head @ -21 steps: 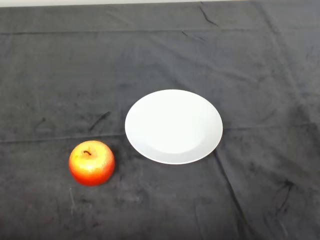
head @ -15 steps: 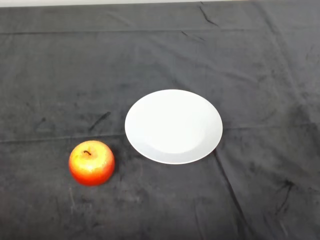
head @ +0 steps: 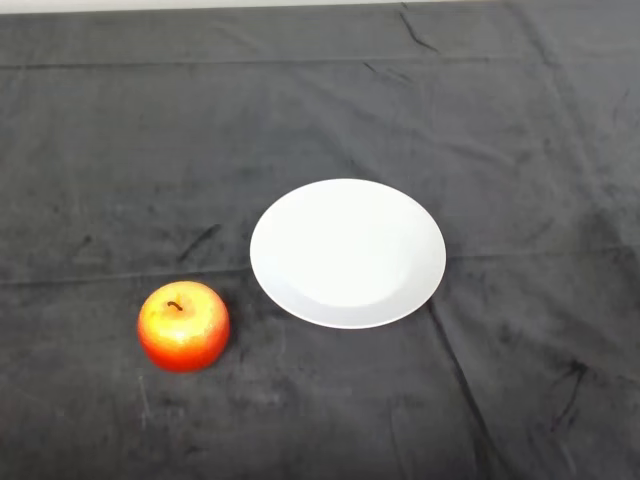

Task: Move the apple to the plate

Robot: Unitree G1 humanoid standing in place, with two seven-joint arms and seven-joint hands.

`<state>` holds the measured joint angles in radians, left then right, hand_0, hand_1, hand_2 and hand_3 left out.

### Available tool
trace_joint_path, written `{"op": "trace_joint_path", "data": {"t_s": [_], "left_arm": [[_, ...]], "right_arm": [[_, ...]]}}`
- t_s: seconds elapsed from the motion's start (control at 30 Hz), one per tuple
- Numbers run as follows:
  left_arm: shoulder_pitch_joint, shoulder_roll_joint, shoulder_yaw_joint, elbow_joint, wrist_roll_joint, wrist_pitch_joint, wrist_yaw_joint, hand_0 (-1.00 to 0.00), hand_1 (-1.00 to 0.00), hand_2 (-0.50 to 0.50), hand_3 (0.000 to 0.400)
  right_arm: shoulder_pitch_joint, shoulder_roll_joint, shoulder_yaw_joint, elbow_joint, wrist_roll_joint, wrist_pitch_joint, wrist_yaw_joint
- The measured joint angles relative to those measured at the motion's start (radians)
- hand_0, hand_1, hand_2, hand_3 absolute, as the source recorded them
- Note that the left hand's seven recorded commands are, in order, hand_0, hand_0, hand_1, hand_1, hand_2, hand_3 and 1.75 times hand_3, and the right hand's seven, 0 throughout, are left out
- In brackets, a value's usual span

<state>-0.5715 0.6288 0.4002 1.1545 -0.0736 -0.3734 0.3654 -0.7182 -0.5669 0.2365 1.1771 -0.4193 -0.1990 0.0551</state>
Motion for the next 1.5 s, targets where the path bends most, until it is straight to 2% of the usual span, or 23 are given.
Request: {"op": "trace_joint_path", "data": {"t_s": [0.33,0.67,1.03,1.5], "left_arm": [[-0.014,-0.012,-0.052,0.0,0.041,-0.009,-0.04,0.0,0.0,0.0,0.0],[-0.017,-0.026,-0.134,0.0,0.088,-0.04,-0.132,0.0,0.0,0.0,0.0],[-0.04,-0.05,-0.229,0.0,0.166,-0.062,-0.2,0.0,0.0,0.0,0.0],[-0.039,-0.073,-0.359,-0.013,0.265,-0.095,-0.32,0.0,0.0,0.0,0.0]], "right_arm": [[0.0,0.0,0.0,0.0,0.0,0.0,0.0],[0.0,0.0,0.0,0.0,0.0,0.0,0.0],[0.0,0.0,0.0,0.0,0.0,0.0,0.0],[0.0,0.0,0.0,0.0,0.0001,0.0,0.0]]}}
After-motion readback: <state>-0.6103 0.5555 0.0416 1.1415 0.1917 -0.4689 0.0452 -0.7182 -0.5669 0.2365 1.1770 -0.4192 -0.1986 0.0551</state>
